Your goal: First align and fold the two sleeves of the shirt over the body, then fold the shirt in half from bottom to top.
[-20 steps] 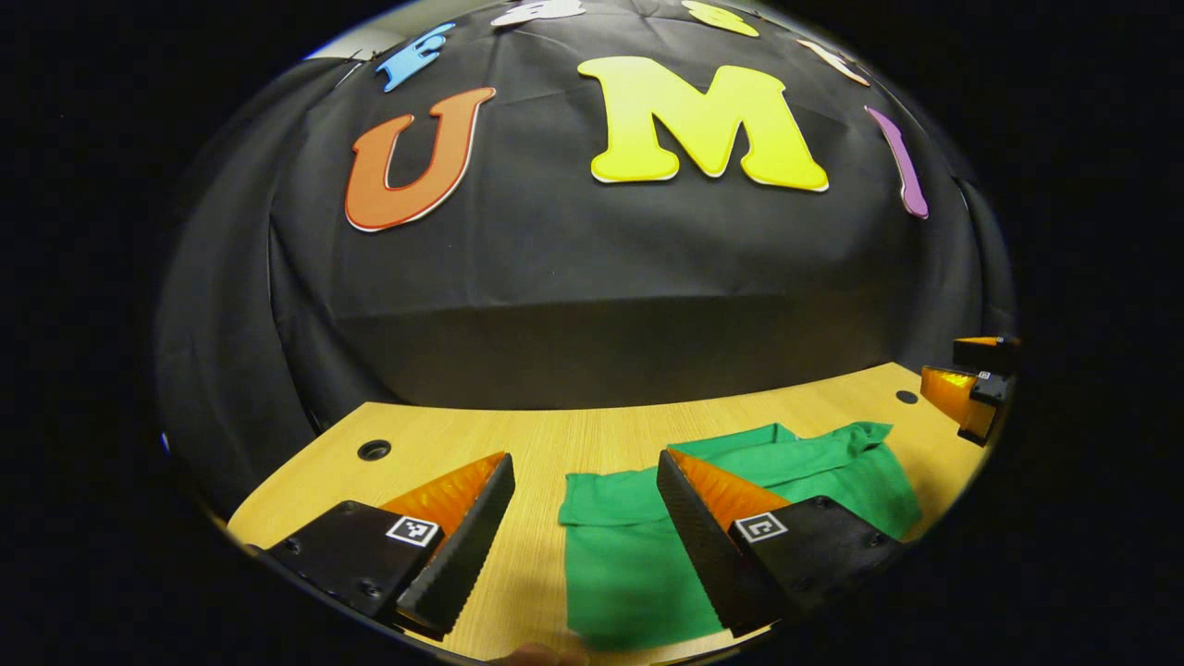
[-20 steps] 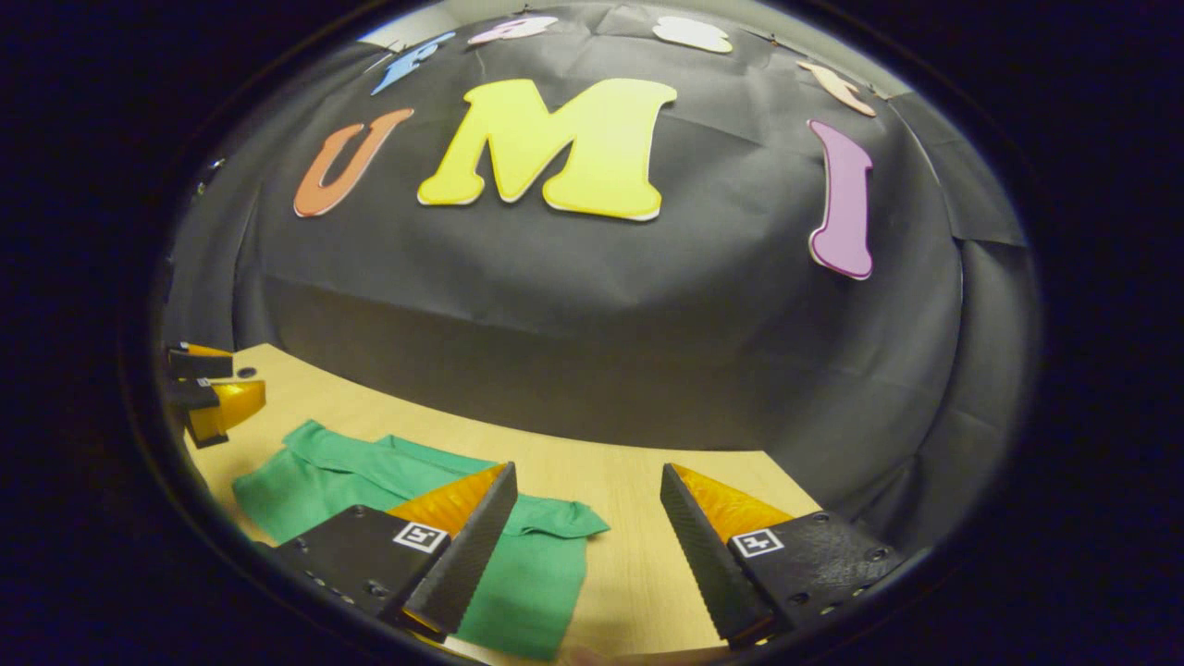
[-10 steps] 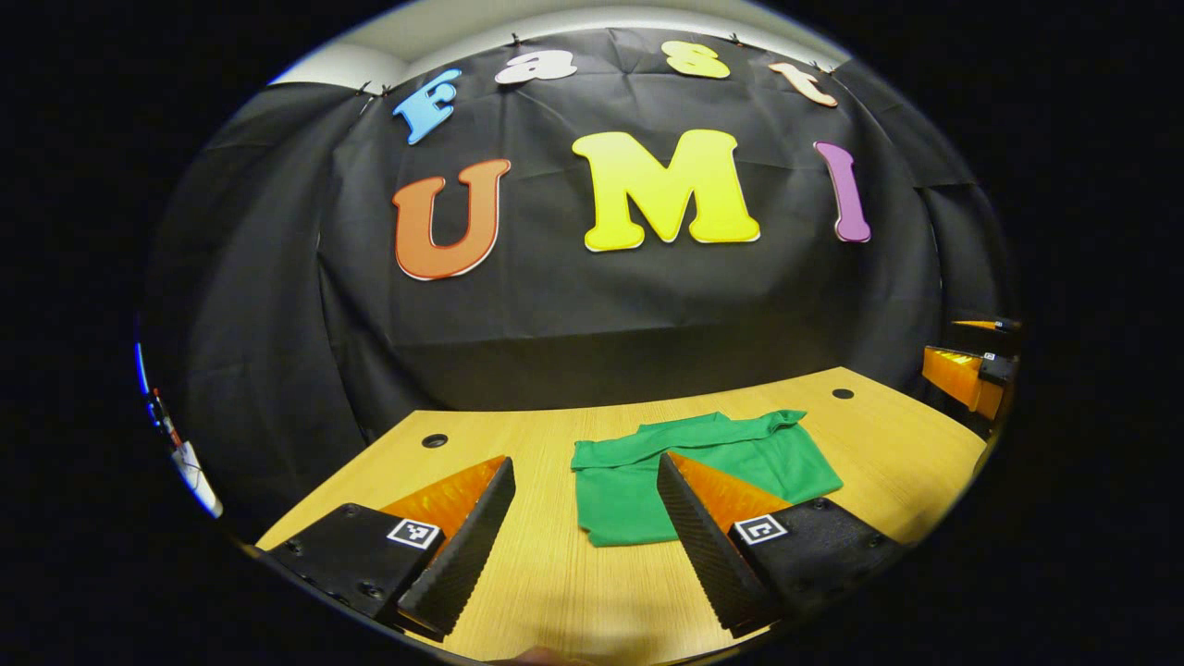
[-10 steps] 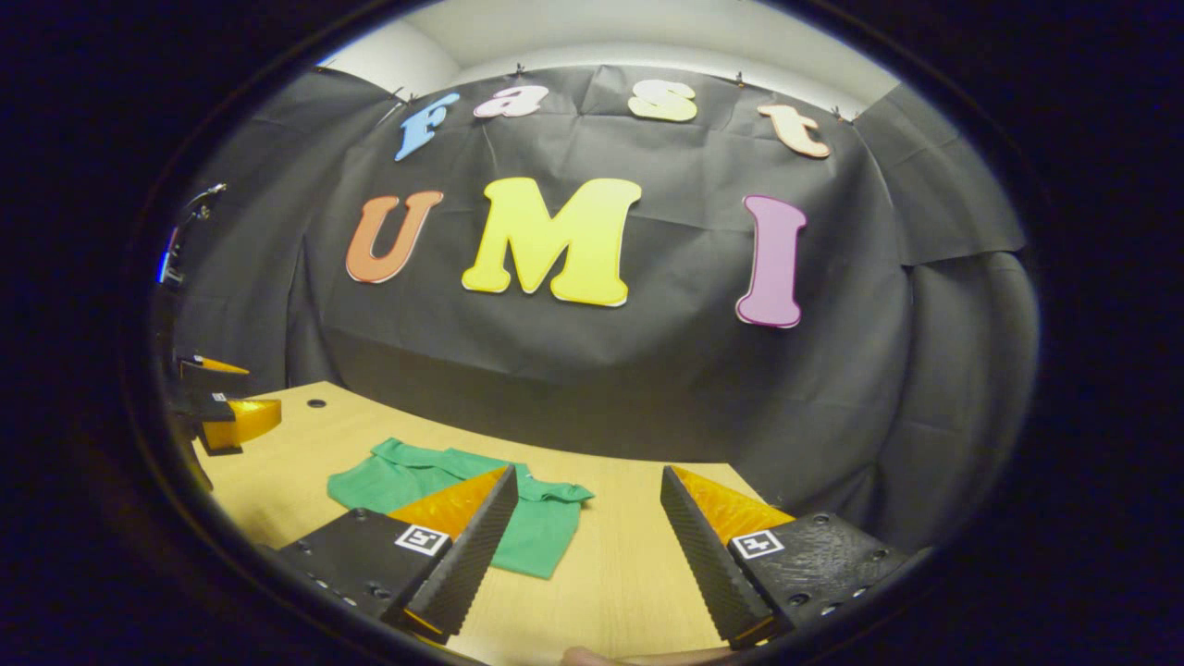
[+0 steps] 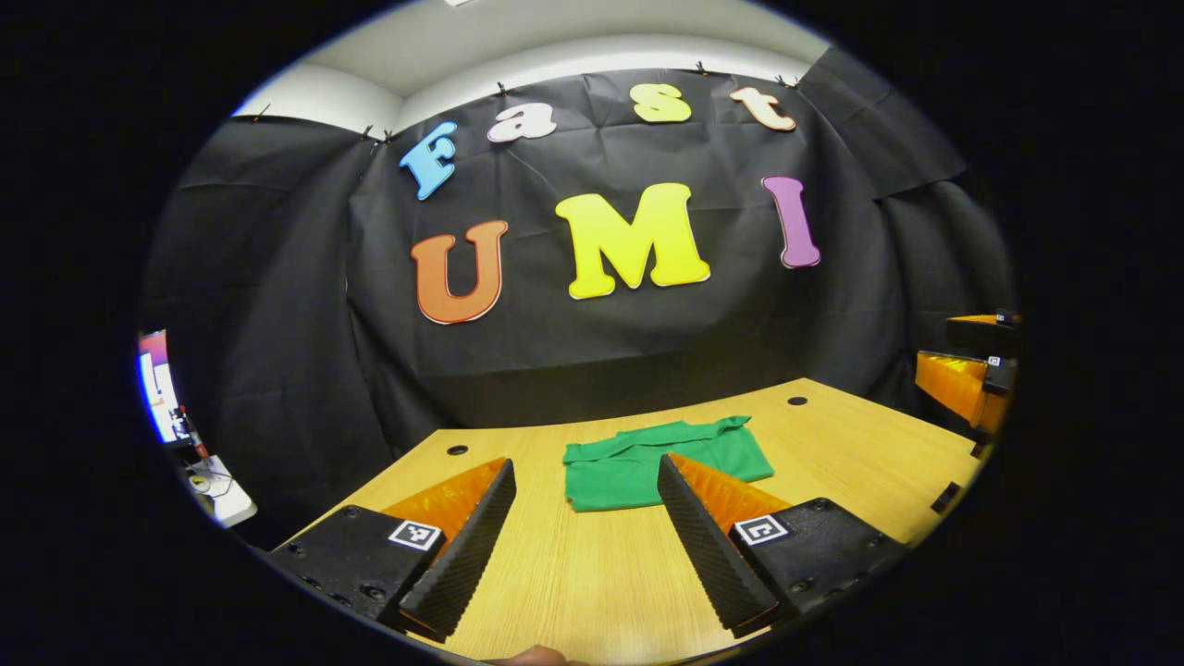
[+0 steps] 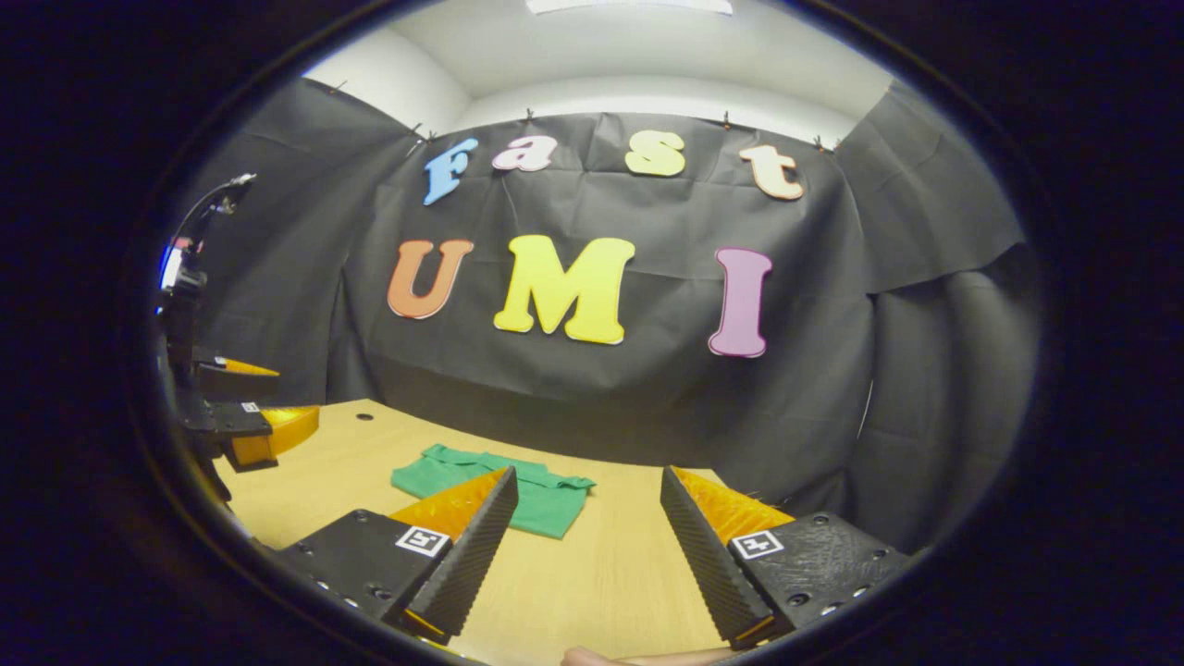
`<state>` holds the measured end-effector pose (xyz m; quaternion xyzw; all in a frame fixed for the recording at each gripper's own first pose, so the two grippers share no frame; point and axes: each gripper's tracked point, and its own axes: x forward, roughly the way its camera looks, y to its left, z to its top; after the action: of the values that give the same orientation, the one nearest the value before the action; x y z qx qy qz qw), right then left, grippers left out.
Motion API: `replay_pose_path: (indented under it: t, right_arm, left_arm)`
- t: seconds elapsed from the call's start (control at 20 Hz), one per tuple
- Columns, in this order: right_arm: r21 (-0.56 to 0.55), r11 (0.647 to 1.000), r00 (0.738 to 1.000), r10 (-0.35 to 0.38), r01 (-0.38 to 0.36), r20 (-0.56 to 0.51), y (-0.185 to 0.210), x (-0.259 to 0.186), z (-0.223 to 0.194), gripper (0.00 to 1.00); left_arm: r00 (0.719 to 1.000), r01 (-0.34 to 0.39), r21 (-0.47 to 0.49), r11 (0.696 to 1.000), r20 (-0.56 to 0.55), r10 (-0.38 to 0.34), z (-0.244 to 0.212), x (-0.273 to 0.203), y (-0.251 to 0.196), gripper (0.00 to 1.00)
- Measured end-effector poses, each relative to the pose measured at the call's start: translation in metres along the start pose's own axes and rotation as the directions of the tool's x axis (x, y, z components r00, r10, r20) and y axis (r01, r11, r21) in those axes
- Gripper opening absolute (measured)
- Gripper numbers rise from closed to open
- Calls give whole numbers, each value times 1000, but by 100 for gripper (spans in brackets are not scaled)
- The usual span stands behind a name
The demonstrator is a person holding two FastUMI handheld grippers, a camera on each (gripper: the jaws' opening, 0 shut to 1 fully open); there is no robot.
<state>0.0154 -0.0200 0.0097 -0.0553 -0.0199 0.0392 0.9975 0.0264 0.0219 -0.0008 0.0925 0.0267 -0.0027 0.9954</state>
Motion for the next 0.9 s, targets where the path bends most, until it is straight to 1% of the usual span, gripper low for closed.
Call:
replay_pose_path:
  t: [0.05, 0.1, 0.15, 0.2, 0.25, 0.3, 0.35, 0.4, 0.45, 0.55, 0.65, 0.8, 0.85, 0.9]
  right_arm:
    - [-24, 1000, 1000, -15, 15, 15, -5, -13, 4, 94]
    - [-36, 999, 999, -21, 22, 28, -4, -24, 6, 92]
    - [-44, 999, 999, -23, 24, 36, -1, -33, 5, 94]
    - [-41, 999, 999, -21, 23, 40, 3, -44, 4, 95]
    - [-34, 999, 999, -15, 16, 38, 8, -51, 2, 97]
    - [-24, 1000, 999, -16, 17, 32, 11, -57, 0, 97]
    - [-11, 1000, 999, -25, 25, 27, 12, -57, -2, 95]
    - [14, 1000, 999, -27, 26, 18, 14, -58, -4, 95]
    - [46, 999, 1000, -11, 11, 6, 20, -60, -9, 95]
    - [88, 996, 1000, 9, -8, -7, 25, -58, -10, 95]
    - [88, 996, 1000, -19, 19, -5, 16, -50, -10, 95]
    - [118, 993, 999, -19, 22, -32, 16, -45, -18, 95]
    - [129, 991, 999, -17, 23, -43, 15, -43, -21, 95]
    - [135, 991, 998, -17, 25, -55, 13, -41, -24, 97]
  left_arm:
    - [1000, 7, -24, 1000, 11, -7, -2, -7, -4, 99]
    - [1000, 6, -35, 999, 18, -6, -3, -15, -6, 99]
    - [999, -3, -38, 999, 33, 4, 0, -20, -5, 99]
    - [1000, -6, -15, 1000, 31, 6, 3, -23, -7, 99]
    - [999, -11, 7, 1000, 47, 10, 6, -30, -7, 99]
    - [998, 0, 20, 1000, 65, -1, 10, -31, -11, 99]
    - [997, 17, 23, 1000, 69, -19, 12, -34, -16, 99]
    - [997, 26, 12, 1000, 67, -27, 11, -36, -19, 99]
    - [998, 26, -4, 1000, 64, -26, 10, -37, -19, 99]
    - [998, -15, -19, 1000, 62, 16, 10, -38, -7, 99]
    - [994, -56, -33, 998, 88, 59, 16, -35, 7, 99]
    - [994, -63, -106, 992, 87, 72, 14, -32, 14, 99]
    - [994, -66, -120, 991, 84, 76, 14, -30, 16, 99]
    - [994, -69, -120, 990, 81, 79, 11, -30, 18, 99]
